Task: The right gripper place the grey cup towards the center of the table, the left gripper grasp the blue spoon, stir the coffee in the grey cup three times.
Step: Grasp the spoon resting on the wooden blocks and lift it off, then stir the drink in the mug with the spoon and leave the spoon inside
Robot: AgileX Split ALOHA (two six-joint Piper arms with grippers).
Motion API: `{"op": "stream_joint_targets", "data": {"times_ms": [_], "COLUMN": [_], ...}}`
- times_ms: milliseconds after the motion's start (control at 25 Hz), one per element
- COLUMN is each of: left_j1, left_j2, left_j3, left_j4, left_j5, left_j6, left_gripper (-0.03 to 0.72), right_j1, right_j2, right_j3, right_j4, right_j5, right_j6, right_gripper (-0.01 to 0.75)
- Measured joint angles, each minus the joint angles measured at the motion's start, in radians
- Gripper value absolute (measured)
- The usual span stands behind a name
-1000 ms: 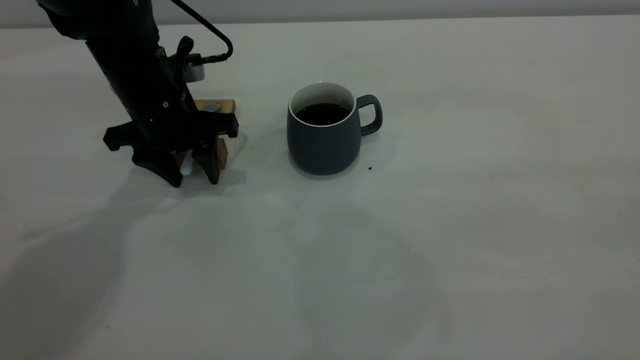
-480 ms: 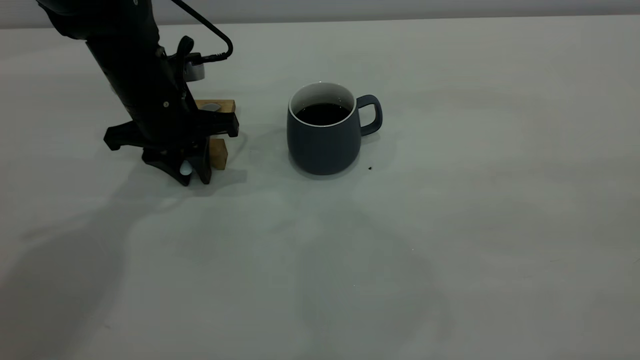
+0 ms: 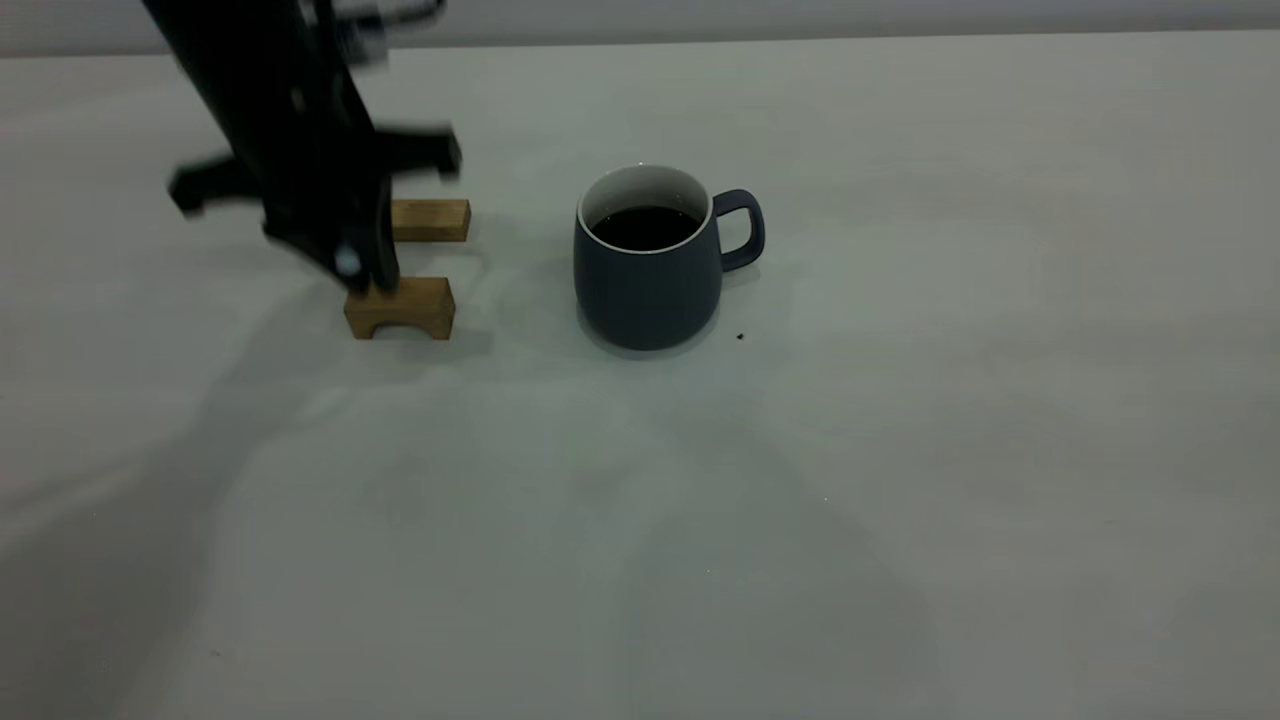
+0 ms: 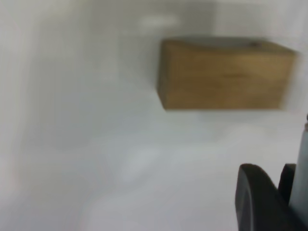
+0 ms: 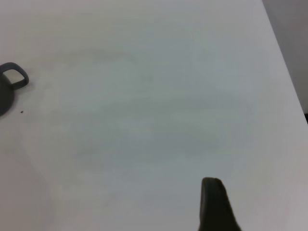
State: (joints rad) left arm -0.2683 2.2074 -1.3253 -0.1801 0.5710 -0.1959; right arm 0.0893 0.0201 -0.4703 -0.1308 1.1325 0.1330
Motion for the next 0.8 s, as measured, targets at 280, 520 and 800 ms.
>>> {"op": "stream_joint_targets", "data": {"times_ms": [280, 520, 800], "left_j1": [0.0, 0.0, 0.0], "left_j2": [-0.149, -0.152, -0.152], "left_j3": [-0.005, -0.005, -0.005], "left_j4": [-0.167, -0.482, -0.93], "left_j5": [0.136, 0.183, 0.29], "left_j6": [-0.019, 0.087, 0.138], "left_gripper": [0.134, 0.134, 0.134], "right_j1": [0.0, 0.0, 0.0], "right_j2": [0.0, 0.0, 0.0], "right_j3": [0.0, 0.0, 0.0], "right_j4": [0.0, 0.0, 0.0], "right_j5": [0.0, 0.0, 0.0], "right_j6": [0.0, 0.0, 0.0], "right_gripper": [0.497, 0.497, 0.497]}}
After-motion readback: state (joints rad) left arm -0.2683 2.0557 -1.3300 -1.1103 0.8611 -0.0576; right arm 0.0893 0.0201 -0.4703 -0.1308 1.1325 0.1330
